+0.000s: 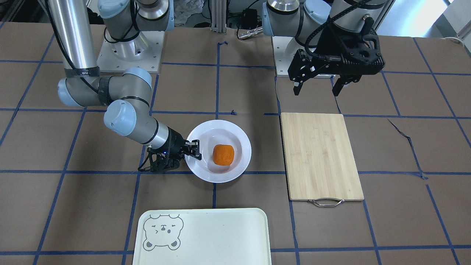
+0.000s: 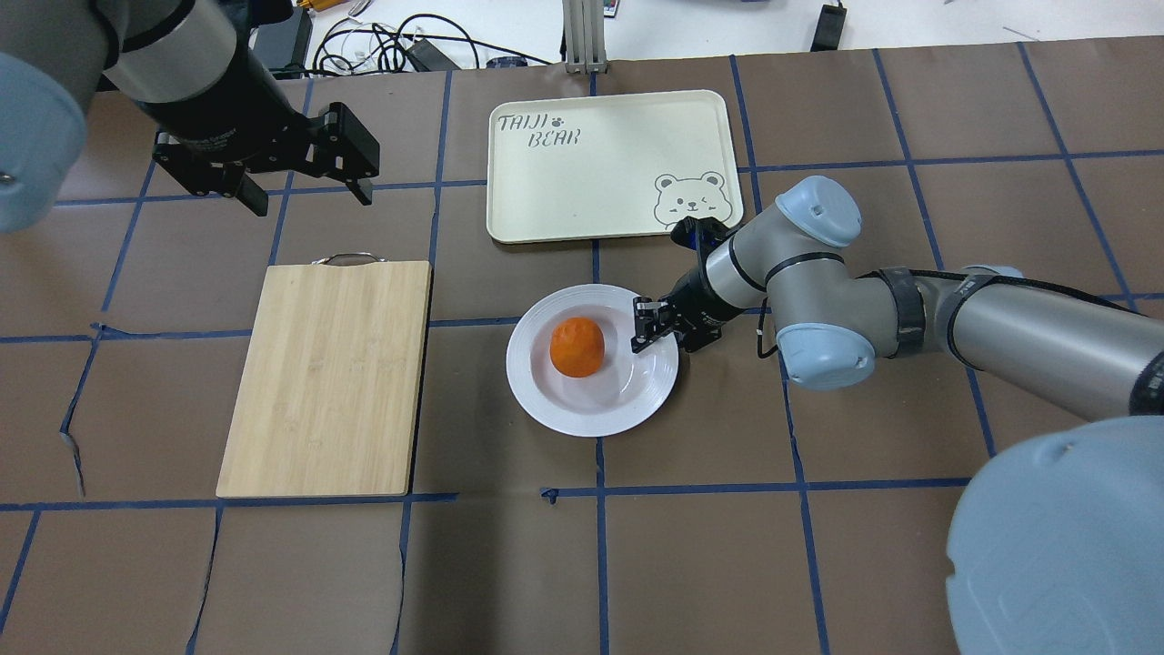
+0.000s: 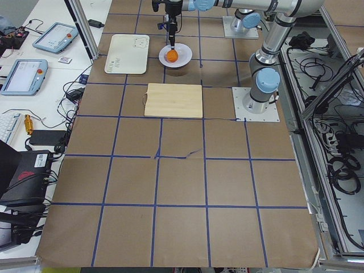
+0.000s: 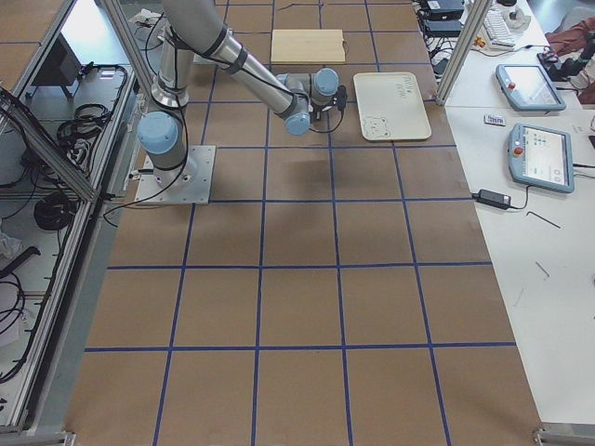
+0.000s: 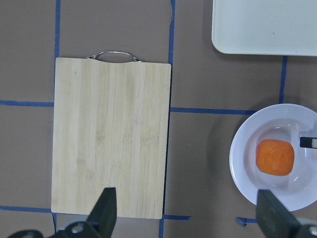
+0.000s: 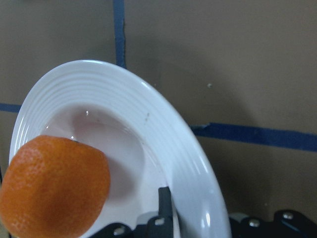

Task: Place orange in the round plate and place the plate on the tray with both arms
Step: 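Grip the plate rim with the right gripper and slide it onto the tray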

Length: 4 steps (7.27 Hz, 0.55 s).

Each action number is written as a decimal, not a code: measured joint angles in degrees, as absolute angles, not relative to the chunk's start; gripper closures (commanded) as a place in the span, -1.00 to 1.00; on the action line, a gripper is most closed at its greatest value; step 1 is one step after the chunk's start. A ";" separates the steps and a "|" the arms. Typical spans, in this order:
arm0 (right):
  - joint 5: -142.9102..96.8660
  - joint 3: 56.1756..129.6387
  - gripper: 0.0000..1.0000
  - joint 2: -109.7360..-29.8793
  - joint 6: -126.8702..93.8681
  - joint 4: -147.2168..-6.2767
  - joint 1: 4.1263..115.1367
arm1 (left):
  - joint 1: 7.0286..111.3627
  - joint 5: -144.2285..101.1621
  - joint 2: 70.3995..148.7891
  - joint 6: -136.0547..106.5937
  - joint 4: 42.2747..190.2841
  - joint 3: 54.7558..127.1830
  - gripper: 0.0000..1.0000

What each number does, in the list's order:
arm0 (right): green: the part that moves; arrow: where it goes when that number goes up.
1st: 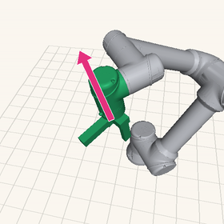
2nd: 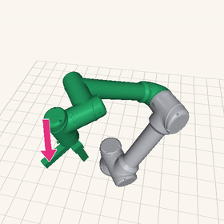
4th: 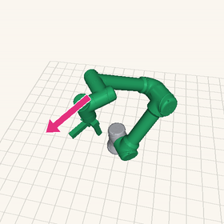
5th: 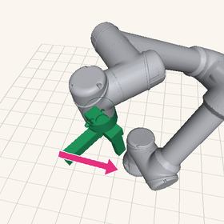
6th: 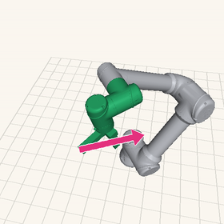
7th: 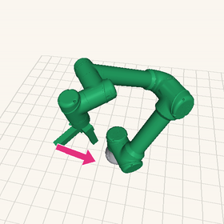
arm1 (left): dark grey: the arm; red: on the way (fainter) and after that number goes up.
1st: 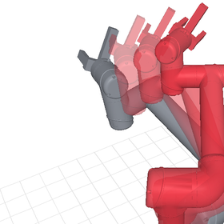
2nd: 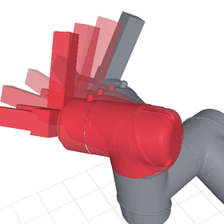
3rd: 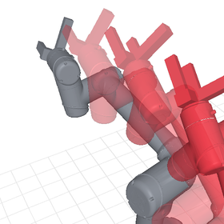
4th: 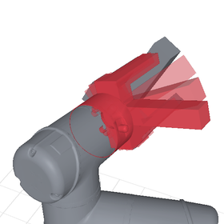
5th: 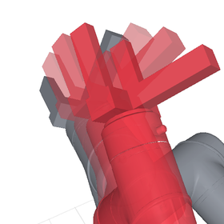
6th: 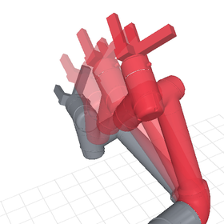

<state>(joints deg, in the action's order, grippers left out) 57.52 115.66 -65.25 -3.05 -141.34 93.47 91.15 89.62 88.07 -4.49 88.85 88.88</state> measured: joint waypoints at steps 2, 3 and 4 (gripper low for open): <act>57.33 114.66 1.00 -65.52 -3.07 -144.95 93.36 | 91.14 89.41 88.12 -4.43 88.86 88.86 -1.00; 57.26 113.85 1.00 -65.59 -3.10 -145.94 93.39 | 91.14 89.41 88.14 -4.41 88.86 88.86 -1.00; 56.70 113.28 1.00 -65.66 -3.14 -146.69 93.47 | 91.14 89.52 88.15 -4.40 88.84 88.86 -1.00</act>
<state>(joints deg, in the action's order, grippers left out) 56.70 113.28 -65.66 -3.14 -146.69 93.47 91.14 89.52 88.15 -4.40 88.84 88.86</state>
